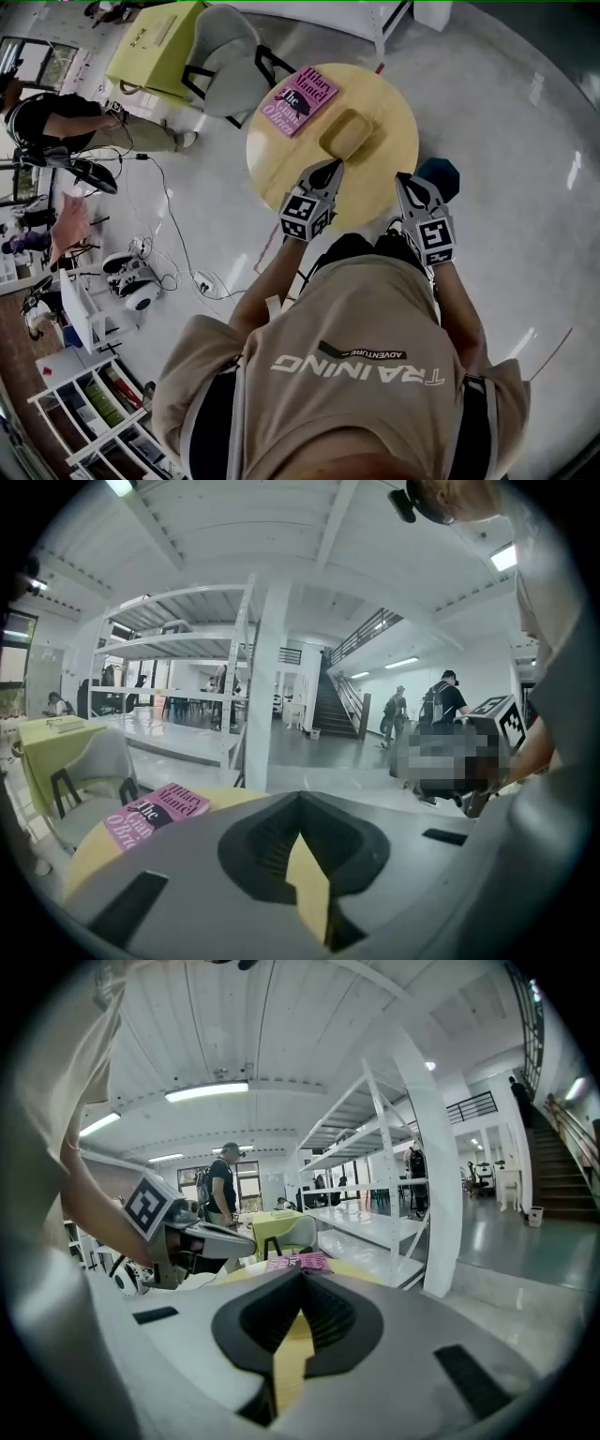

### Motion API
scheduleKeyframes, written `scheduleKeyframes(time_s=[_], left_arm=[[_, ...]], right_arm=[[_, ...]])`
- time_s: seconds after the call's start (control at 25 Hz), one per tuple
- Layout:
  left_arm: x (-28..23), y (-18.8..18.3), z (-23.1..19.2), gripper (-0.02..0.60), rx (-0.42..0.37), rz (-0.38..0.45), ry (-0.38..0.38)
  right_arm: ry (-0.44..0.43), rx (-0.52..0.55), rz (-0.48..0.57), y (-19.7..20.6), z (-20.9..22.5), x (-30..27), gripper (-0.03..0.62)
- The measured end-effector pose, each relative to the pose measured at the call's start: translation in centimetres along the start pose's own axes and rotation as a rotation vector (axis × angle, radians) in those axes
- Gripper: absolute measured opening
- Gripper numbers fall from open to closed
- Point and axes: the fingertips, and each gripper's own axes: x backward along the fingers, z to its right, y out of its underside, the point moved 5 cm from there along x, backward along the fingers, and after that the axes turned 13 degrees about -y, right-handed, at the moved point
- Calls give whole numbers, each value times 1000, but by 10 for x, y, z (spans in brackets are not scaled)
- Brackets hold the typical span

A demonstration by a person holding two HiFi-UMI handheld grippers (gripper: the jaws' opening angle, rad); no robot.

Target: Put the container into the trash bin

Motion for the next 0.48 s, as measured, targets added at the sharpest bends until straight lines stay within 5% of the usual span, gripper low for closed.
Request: scheduleKeyframes(time_s=[0.48], left_arm=[[-62,47,-19,12,-33,-191,17]], right_arm=[[26,-84,-99,16,25,-10,-2]])
